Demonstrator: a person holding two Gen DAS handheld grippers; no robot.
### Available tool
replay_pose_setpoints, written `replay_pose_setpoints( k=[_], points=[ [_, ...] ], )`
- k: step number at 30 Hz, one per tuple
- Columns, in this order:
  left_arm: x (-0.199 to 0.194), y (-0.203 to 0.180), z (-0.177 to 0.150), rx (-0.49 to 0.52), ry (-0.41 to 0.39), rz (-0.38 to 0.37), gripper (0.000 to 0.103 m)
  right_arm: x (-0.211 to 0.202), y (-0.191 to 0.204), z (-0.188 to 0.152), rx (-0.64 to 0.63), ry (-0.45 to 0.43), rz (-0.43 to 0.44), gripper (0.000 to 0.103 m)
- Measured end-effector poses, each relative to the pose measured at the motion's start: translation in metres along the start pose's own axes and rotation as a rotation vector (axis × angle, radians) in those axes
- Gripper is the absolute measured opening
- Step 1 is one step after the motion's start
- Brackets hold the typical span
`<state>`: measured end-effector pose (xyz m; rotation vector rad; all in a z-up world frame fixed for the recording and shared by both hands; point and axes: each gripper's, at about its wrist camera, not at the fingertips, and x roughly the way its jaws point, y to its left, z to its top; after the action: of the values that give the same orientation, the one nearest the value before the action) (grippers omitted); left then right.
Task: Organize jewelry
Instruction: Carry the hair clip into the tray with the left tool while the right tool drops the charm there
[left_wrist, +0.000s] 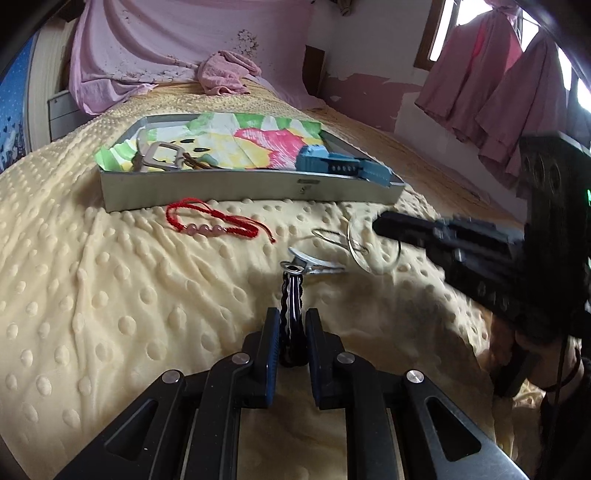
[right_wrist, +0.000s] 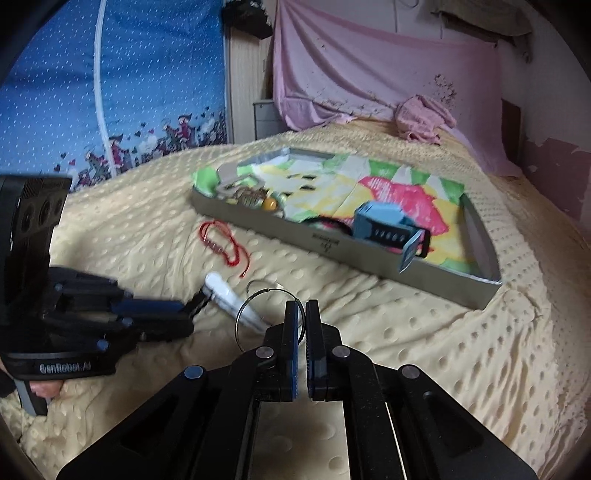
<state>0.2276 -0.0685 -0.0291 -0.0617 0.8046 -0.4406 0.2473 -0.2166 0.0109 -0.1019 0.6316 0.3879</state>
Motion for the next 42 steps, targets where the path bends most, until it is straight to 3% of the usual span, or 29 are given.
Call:
replay_pose_setpoints(
  k=[9,22,30,37,42],
  points=[
    [-0.012,-0.007,0.008,0.011,-0.035,0.011,0.013,-0.020,-0.023,0.020,0.085,-0.118,-0.045,0.002],
    [-0.019,-0.014,0.069,0.030,-0.143,-0.004,0.013,-0.037,-0.056,0.044,0.211,-0.255,-0.090,0.002],
    [0.002,-0.013,0.115,0.009,-0.208,0.013,0.013,-0.031,-0.086,0.056,0.294,-0.334,-0.135,0.002],
    [0.053,0.003,0.142,-0.050,-0.163,0.036,0.013,-0.001,-0.101,0.056,0.293,-0.275,-0.189,0.002],
    [0.081,0.004,0.142,-0.057,-0.081,0.061,0.013,0.035,-0.107,0.048,0.307,-0.122,-0.166,0.002]
  ],
)
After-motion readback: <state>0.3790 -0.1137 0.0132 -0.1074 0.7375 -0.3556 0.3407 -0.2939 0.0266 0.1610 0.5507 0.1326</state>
